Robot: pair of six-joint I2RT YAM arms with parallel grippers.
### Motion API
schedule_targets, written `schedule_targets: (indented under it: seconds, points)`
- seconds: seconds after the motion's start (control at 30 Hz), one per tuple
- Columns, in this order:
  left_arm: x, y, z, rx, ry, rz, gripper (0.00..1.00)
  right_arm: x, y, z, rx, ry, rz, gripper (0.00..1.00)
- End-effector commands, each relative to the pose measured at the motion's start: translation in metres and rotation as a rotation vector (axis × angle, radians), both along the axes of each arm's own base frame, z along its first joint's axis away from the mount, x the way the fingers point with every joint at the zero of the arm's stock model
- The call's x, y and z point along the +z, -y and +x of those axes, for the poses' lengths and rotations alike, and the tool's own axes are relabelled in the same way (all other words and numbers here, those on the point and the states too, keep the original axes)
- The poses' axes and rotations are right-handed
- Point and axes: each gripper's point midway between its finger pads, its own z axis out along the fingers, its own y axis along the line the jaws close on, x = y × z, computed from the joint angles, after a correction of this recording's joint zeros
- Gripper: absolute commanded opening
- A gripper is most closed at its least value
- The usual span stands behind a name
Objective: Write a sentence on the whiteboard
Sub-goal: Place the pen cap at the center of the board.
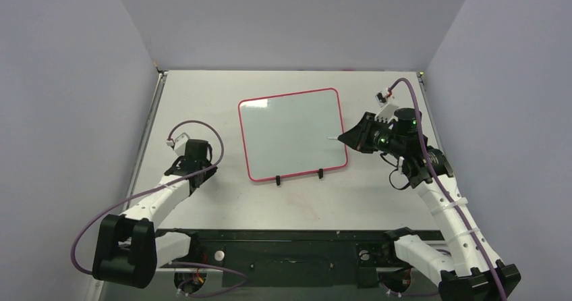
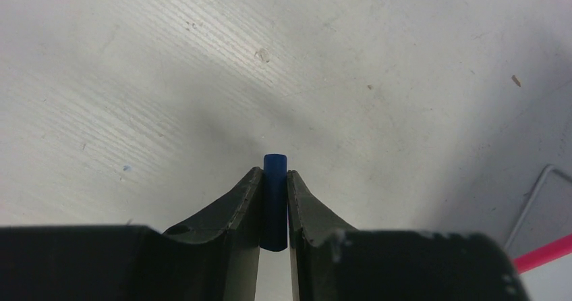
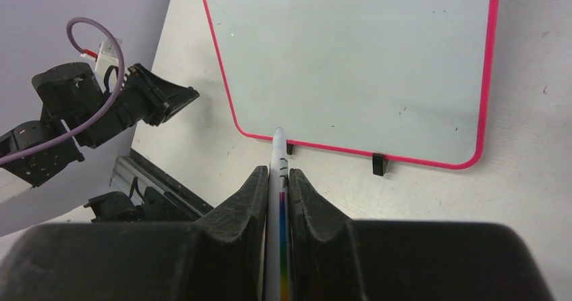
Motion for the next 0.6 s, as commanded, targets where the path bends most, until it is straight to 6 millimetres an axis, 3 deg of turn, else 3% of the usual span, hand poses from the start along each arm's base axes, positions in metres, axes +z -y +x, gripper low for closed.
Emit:
schedule_targets:
  seconds: [0.0, 0.33, 0.47, 0.57]
  points:
    - [-0.003, -0.007, 0.002, 0.056, 0.018, 0.005, 0.17, 0.004, 0.003, 0.0, -0.007, 0.04, -0.022, 0.0]
    - [-0.011, -0.014, -0.006, 0.107, -0.031, 0.021, 0.38, 0.001, 0.005, -0.001, -0.006, 0.035, -0.045, 0.0]
    - [0.004, -0.01, 0.0, 0.088, 0.026, 0.002, 0.45, 0.001, 0.007, -0.002, -0.013, 0.036, -0.055, 0.0]
    - [0.028, -0.009, 0.008, 0.063, 0.097, -0.009, 0.54, 0.002, 0.009, -0.003, -0.019, 0.042, -0.06, 0.0]
